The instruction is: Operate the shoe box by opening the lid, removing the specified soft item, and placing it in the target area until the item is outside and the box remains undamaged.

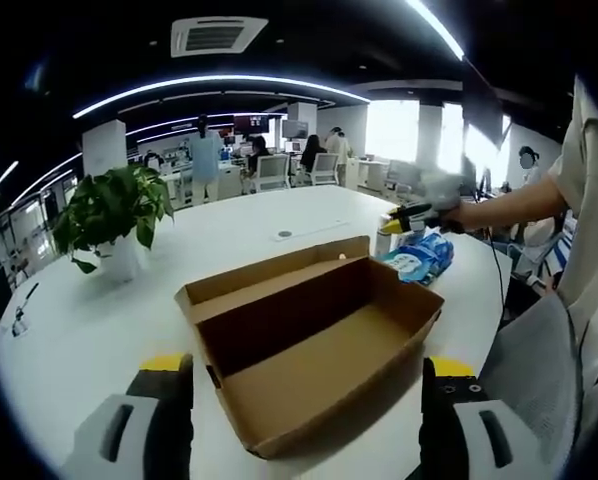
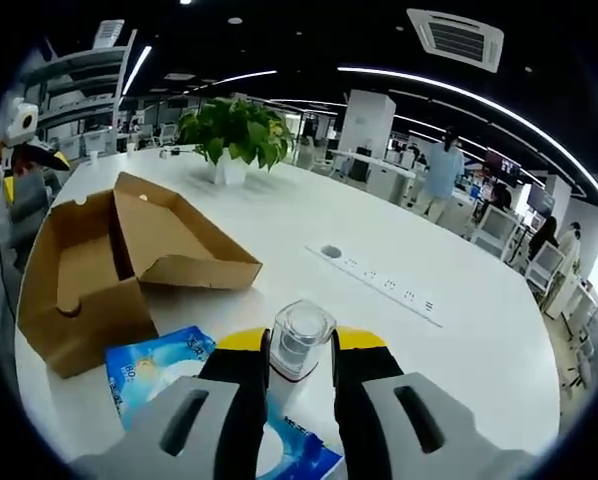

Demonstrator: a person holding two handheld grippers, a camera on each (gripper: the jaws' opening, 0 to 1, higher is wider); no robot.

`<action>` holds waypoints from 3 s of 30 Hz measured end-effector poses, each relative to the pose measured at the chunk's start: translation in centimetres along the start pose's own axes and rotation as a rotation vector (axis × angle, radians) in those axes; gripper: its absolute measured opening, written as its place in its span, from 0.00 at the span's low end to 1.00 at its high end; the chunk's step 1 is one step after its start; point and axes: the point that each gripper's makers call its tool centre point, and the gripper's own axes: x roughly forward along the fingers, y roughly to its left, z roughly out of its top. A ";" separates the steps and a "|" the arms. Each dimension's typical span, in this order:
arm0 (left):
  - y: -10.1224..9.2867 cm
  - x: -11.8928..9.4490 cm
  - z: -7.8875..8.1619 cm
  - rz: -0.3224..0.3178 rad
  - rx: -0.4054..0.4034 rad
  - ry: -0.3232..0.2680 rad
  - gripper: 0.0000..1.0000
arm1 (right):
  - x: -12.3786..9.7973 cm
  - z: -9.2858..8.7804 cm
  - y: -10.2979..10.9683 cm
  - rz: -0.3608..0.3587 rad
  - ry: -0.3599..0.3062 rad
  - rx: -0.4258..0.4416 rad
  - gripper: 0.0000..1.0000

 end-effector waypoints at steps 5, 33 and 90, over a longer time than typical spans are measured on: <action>-0.3 0.1 -0.3 0.001 0.000 0.012 0.96 | 0.2 -0.1 -0.1 -0.005 -0.002 -0.003 0.21; 0.0 0.3 -0.8 0.011 -0.008 0.022 0.95 | 0.6 -0.1 -1.1 -0.005 0.010 -0.010 0.22; 4.6 -0.4 -4.3 0.266 -0.142 0.174 0.29 | -2.9 4.1 3.8 0.090 0.168 0.041 0.42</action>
